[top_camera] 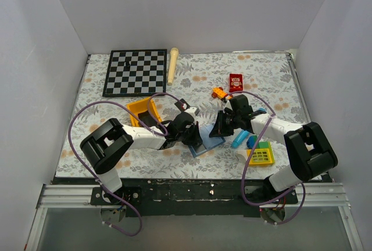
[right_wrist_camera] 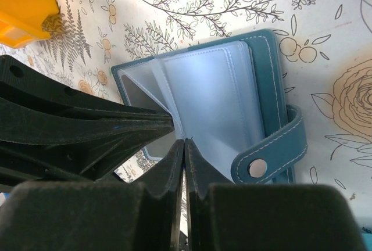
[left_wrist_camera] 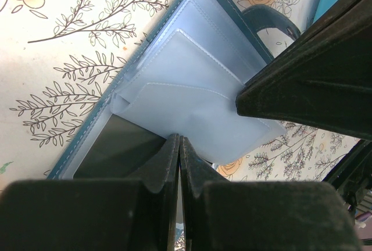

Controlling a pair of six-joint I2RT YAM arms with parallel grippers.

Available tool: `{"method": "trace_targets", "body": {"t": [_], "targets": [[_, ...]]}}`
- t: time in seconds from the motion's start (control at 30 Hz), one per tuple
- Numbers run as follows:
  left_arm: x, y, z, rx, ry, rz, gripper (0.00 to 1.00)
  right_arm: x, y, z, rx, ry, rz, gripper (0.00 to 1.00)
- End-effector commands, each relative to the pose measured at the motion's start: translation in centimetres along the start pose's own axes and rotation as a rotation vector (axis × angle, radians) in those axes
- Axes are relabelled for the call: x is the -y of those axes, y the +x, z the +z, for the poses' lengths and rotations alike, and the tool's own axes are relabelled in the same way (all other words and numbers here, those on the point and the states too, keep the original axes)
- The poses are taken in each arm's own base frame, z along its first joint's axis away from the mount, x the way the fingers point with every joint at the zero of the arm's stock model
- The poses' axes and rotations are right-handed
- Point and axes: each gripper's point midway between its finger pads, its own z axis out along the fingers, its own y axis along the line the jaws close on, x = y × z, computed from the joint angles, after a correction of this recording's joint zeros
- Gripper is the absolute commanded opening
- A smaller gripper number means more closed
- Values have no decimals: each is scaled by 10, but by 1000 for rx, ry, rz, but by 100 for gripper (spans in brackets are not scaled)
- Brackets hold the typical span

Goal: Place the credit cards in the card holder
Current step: Turn over the card slot in the card holder.

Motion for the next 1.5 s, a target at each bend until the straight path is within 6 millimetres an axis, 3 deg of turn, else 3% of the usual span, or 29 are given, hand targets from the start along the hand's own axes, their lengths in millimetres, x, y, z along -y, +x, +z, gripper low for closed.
{"method": "trace_targets", "body": {"t": [0.0, 0.1, 0.4, 0.8, 1.1, 1.47], "targets": [[-28, 32, -2, -97, -100, 13, 0, -8, -5, -3, 22, -40, -14, 8], [-29, 32, -2, -97, -102, 13, 0, -8, -6, -4, 27, -40, -12, 1], [-32, 30, -14, -75, -123, 0, 0, -11, -6, -6, 30, -56, -15, 1], [-45, 49, -13, -107, -146, -41, 0, -34, -2, -5, 9, -211, -43, 1], [-46, 50, -22, -102, -151, -45, 0, -36, 1, -3, 3, -239, -40, 1], [-49, 53, -18, -108, -157, -60, 0, -38, 1, -3, -4, -254, -36, 5]]}}
